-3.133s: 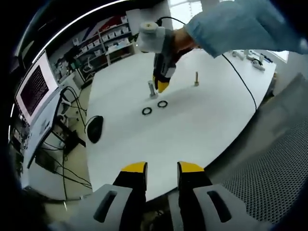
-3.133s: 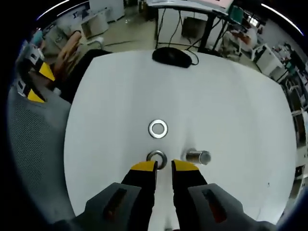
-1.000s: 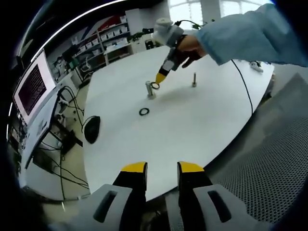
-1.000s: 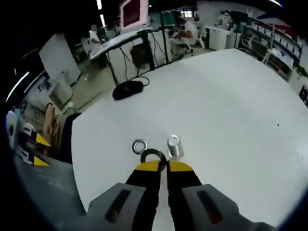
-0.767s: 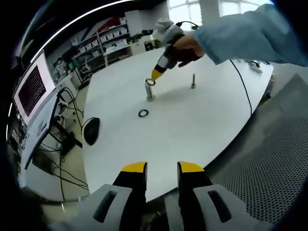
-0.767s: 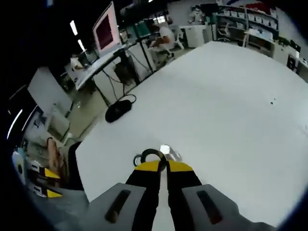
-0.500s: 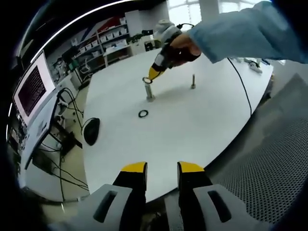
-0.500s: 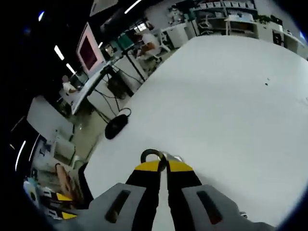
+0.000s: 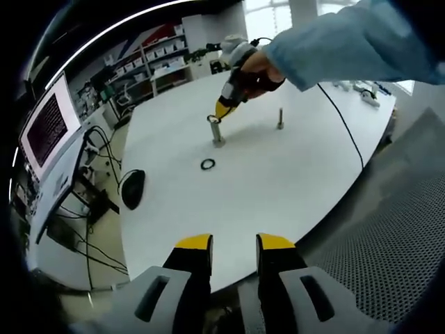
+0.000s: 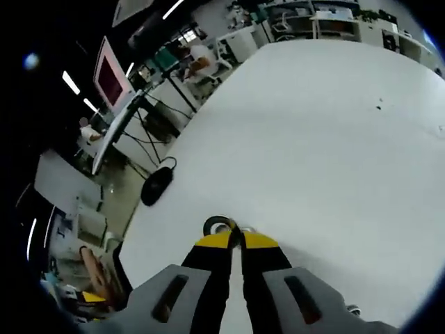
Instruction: Place the washer onto the threaded stud by aligning its center hole with the stud, sliding it down to the base, and recovering from edge contact or off-axis alignment until the washer reaches the visible bottom stop.
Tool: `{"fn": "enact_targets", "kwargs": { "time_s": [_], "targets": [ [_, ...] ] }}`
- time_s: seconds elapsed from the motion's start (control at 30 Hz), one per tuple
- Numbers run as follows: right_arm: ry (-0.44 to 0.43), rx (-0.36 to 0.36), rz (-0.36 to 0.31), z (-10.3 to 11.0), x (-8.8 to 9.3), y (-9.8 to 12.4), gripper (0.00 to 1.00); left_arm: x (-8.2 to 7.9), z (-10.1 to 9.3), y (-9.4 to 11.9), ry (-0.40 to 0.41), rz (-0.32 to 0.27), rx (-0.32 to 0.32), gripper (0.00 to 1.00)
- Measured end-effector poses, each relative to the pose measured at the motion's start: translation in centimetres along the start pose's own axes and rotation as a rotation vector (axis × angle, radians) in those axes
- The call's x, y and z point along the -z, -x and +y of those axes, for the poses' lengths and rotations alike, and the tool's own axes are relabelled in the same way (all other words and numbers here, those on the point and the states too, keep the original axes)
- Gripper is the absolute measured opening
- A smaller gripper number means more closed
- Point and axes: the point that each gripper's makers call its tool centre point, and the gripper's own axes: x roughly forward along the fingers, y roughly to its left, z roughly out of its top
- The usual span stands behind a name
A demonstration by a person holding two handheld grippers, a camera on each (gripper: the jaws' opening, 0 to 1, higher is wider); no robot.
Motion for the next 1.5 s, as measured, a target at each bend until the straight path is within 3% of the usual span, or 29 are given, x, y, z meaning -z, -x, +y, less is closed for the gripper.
{"fn": "enact_targets", "kwargs": {
  "time_s": [0.3, 0.37, 0.9, 1.07, 1.17, 1.3, 1.5],
  "targets": [
    [0.055, 0.005, -0.009, -0.2, -0.4, -0.1, 0.07, 0.1, 0.0, 0.0, -0.001, 0.004, 0.002, 0.23],
    [0.037, -0.019, -0.009, 0.2, -0.5, -0.2, 0.07, 0.1, 0.0, 0.0, 0.000, 0.004, 0.002, 0.23],
    [0.086, 0.006, -0.034, -0.9, -1.2, 0.3, 0.07, 0.2, 0.0, 0.0, 0.000, 0.010, 0.001, 0.23],
    [0.084, -0.011, -0.044, -0.6, -1.0, 0.4, 0.07, 0.2, 0.0, -0.1, 0.001, 0.010, 0.001, 0.23],
    [0.106, -0.058, -0.082, 0.6, -1.5, 0.5, 0.08, 0.2, 0.0, 0.0, 0.002, 0.010, 0.001, 0.23],
    [0.189, -0.084, -0.152, 1.9, -2.6, 0.7, 0.08, 0.2, 0.0, 0.0, 0.004, 0.010, 0.001, 0.23],
    [0.413, -0.114, -0.186, 4.5, -3.0, 0.8, 0.09, 0.2, 0.0, 0.0, 0.005, 0.011, 0.001, 0.23]
  ]
}}
